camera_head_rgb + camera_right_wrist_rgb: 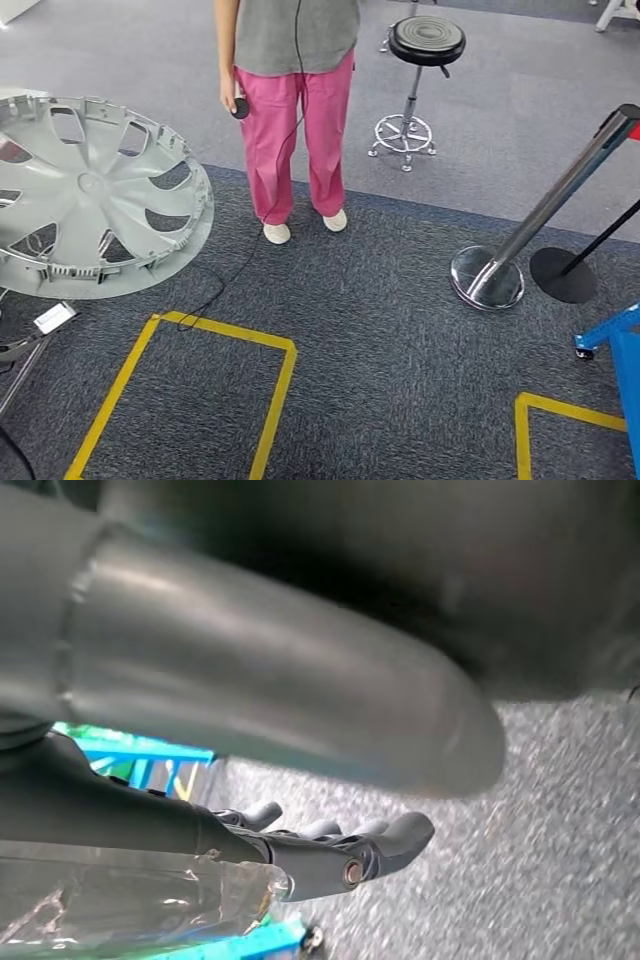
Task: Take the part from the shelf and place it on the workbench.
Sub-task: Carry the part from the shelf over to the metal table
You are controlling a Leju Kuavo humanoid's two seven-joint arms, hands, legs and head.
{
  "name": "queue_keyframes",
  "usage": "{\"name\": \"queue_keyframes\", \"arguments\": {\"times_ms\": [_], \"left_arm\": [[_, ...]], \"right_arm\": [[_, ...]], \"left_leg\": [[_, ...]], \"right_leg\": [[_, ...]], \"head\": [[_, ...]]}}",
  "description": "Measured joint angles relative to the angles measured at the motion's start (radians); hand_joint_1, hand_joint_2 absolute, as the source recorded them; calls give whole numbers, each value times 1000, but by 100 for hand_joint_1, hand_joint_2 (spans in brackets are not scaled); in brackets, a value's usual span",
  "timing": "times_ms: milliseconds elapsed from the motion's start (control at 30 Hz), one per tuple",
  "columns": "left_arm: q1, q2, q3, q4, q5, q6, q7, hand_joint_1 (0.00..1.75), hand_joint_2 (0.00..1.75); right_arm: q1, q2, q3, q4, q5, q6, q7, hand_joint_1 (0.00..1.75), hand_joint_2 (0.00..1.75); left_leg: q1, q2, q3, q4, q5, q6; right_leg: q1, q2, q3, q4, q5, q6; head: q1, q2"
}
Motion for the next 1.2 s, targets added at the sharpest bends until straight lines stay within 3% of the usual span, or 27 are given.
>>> {"name": "queue_keyframes", "arguments": {"times_ms": [33,67,133,167,233,300,367,433,500,533,600,633,700,733,800,867,933,1000,1033,1067,1100,1167,1200], "left_arm": [[0,2,-4,0,0,0,13,175,175],[0,4,-7,0,0,0,24,175,175],[1,14,-13,0,0,0,45,175,175],[2,18,-16,0,0,0,51,175,175],[8,29,-20,0,0,0,62,175,175],[21,39,-21,0,0,0,67,175,175],[33,48,-22,0,0,0,71,175,175],[41,54,-21,0,0,0,79,175,175],[54,57,-19,0,0,0,93,175,175],[61,60,-18,0,0,0,100,175,175],[70,67,-15,0,0,0,106,175,175],[71,71,-14,0,0,0,107,175,175],[73,75,-14,0,0,0,107,175,175],[75,76,-14,0,0,0,108,175,175],[81,78,-13,0,0,0,108,175,175],[85,80,-10,0,0,0,114,175,175],[87,80,-10,0,0,0,132,175,175],[88,78,-17,3,1,0,154,175,175],[89,77,-19,4,1,0,161,175,175],[92,77,-22,4,1,0,165,175,175],[95,77,-23,5,2,0,165,175,175],[100,77,-23,5,3,0,162,175,175],[101,77,-23,5,4,0,159,175,175]], "right_arm": [[0,0,-1,0,0,-2,0,0,0],[0,0,-2,0,0,-3,1,0,0],[1,0,-3,0,1,-6,1,0,0],[2,1,-3,0,2,-7,1,0,0],[1,3,-3,0,4,-10,0,0,0],[-2,6,-4,0,7,-13,2,0,0],[-4,11,-4,0,13,-16,4,0,0],[-4,18,-4,0,22,-22,5,0,0],[-4,26,-3,0,32,-29,8,0,0],[-5,30,-2,0,36,-32,10,0,0],[-8,36,-2,0,39,-33,13,0,0],[-10,39,-1,0,39,-34,14,0,0],[-13,43,-1,0,40,-34,12,0,0],[-14,44,-1,0,40,-34,11,0,0],[-16,45,0,0,40,-35,12,0,0],[-19,47,0,0,40,-35,17,0,0],[-20,50,0,0,41,-36,18,0,0],[-20,52,0,0,43,-39,3,0,0],[-20,54,0,0,45,-41,-9,0,0],[-20,55,0,0,47,-42,-22,0,0],[-20,56,1,0,50,-44,-30,0,0],[-19,58,1,0,54,-45,-32,0,0],[-18,59,2,0,55,-46,-32,0,0]], "left_leg": [[-1,-15,0,0,0,0],[-1,-30,0,0,1,-1],[0,-59,-1,1,4,-5],[1,-72,-4,2,6,-9],[5,-95,-11,1,13,-21],[10,-106,-18,-1,18,-33],[6,-60,-38,39,-13,-40],[2,1,-90,155,-80,-46],[4,18,-134,264,-121,-53],[5,22,-134,272,-115,-56],[9,46,-78,177,-60,-62],[8,78,-38,107,-34,-66],[5,121,11,14,-10,-56],[2,124,16,2,-11,-47],[2,93,12,0,-10,-27],[5,67,11,-1,-8,-15],[7,43,10,-2,-7,-6],[7,15,9,-2,-6,-2],[6,0,9,-2,-6,-1],[6,-16,10,-2,-6,-1],[7,-32,10,-2,-6,-2],[7,-62,8,0,-4,-6],[8,-75,4,1,-2,-11]], "right_leg": [[0,3,-2,-5,16,-3],[0,10,15,-49,49,-8],[-3,53,75,-186,117,-15],[-4,73,100,-238,136,-16],[-3,89,121,-276,142,-16],[-1,65,124,-283,148,-23],[-2,39,127,-294,156,-33],[-2,10,127,-299,159,-39],[-1,-19,126,-299,158,-41],[-1,-34,127,-299,156,-41],[-2,-62,130,-299,153,-37],[1,-75,132,-298,149,-33],[11,-99,136,-294,141,-24],[15,-111,139,-294,138,-21],[16,-132,144,-295,131,-14],[10,-95,132,-263,105,-2],[5,-29,80,-151,49,6],[4,-5,16,-29,9,6],[4,-1,2,-9,14,4],[4,3,7,-30,38,1],[3,12,28,-83,75,-3],[-4,61,85,-215,134,-9],[-7,82,104,-257,146,-8]], "head": [[0,0],[0,0],[0,0],[0,0],[-1,0],[-1,0],[-5,0],[-8,0],[-8,0],[-9,0],[-9,0],[-10,0],[-11,0],[-11,0],[-9,0],[-9,0],[-7,0],[-7,0],[-7,0],[-7,0],[-7,0],[-7,0],[-8,0]]}}
